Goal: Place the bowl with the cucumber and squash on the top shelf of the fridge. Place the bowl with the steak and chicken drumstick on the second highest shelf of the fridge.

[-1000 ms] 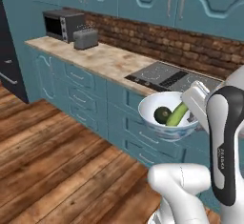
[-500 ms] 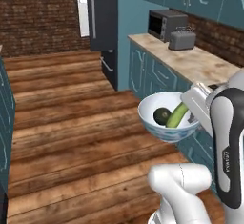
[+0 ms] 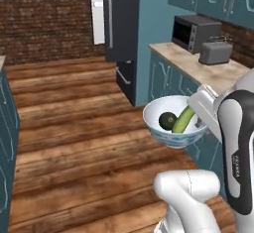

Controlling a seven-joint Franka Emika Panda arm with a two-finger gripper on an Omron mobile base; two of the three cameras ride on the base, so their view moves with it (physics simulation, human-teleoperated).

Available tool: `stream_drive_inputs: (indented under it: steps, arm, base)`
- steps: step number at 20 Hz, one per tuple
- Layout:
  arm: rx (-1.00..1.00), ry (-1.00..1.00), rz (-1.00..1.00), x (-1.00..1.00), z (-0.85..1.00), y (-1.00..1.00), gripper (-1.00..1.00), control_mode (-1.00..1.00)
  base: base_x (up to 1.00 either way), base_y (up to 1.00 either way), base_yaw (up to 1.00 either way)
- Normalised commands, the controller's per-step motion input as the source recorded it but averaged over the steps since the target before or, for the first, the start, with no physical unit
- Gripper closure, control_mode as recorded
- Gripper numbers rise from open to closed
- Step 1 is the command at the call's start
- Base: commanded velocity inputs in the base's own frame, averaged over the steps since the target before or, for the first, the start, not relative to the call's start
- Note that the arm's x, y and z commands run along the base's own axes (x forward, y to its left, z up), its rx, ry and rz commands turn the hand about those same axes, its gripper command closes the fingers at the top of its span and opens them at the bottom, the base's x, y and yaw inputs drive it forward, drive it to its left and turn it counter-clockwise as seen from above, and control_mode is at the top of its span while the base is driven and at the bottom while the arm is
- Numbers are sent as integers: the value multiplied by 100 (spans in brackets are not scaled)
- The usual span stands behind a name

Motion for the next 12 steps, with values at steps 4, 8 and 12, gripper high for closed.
stream_drive_inputs:
  steps: [4,8,12]
  arm:
    - [0,0,0,0,0,0,100,100]
    - [0,0,0,0,0,0,100,100]
    - [0,0,0,0,0,0,100,100]
  base:
    - [100,40,1]
    - [100,61,3]
    - [100,90,0]
